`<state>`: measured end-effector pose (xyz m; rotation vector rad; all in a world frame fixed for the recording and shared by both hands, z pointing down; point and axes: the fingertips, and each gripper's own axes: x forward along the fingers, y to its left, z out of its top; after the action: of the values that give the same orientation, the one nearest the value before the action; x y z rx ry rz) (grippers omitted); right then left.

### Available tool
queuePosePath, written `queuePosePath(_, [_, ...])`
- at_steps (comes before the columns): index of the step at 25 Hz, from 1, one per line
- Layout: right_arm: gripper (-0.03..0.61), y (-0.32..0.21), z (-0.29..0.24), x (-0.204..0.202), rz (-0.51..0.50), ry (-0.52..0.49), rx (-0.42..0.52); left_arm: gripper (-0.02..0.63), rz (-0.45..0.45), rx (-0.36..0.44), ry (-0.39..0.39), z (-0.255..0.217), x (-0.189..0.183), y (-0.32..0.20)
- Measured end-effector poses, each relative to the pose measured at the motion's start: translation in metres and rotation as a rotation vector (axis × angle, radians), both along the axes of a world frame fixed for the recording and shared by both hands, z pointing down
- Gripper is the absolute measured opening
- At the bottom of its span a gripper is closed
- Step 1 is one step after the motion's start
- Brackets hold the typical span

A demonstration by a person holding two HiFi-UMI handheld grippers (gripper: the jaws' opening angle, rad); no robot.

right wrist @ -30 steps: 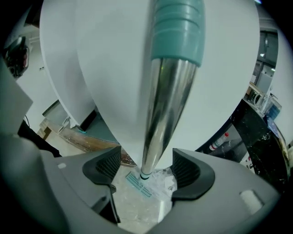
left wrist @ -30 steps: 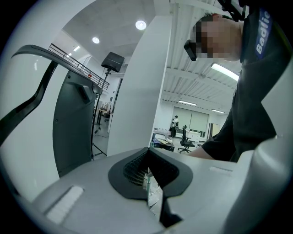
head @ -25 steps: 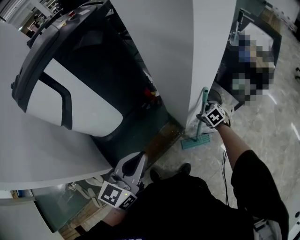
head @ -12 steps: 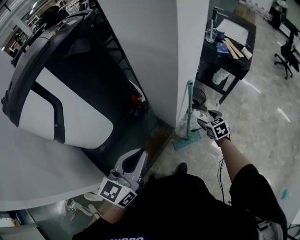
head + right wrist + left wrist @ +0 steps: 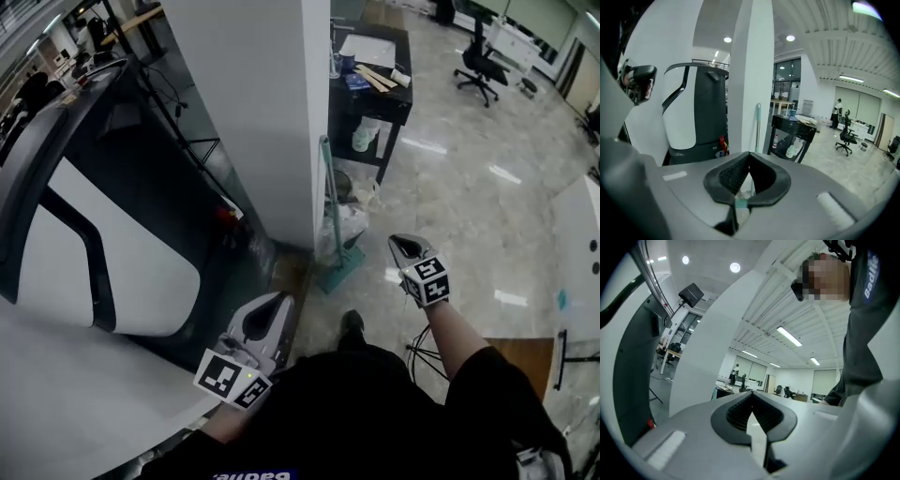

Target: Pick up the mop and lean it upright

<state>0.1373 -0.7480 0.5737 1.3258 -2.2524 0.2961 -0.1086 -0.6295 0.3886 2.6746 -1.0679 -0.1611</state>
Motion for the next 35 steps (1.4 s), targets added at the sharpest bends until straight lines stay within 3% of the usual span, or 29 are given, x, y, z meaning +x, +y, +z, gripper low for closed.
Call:
queuePosePath(5, [0.005,0.099,-0.007,-0.006,0.120,-0.102,0.019,0.020,0.131,-0.025,0.030,0.018,0.015,0.032])
queuePosePath(10, [0.003,0.184,-0.020,0.007,0.255,-0.168,0.029,0.020,0.285,-0.006,0.027,0.015,0.053,0.063])
queuePosePath(17, [0.003,0.246,-0.062,0.016,0.302,-0.209,0.138,0.020,0.408,0.031,-0.010,-0.002,0.101,0.118])
queuePosePath(21, [0.003,0.290,-0.074,0.018,0.293,-0.257,0.181,0.020,0.452,0.041,-0.056,-0.003,0.131,0.169])
queuePosePath(27, [0.003,0.369,-0.070,0.022,0.249,-0.348,0.161,0.020,0.466,0.027,-0.122,0.004,0.167,0.263])
queuePosePath(30, [0.003,0.405,-0.062,0.022,0.234,-0.387,0.145,0.020,0.449,-0.023,-0.155,0.020,0.173,0.306])
queuePosePath(35, [0.003,0.443,-0.058,0.017,0.216,-0.431,0.128,0.020,0.409,-0.035,-0.171,0.023,0.168,0.345])
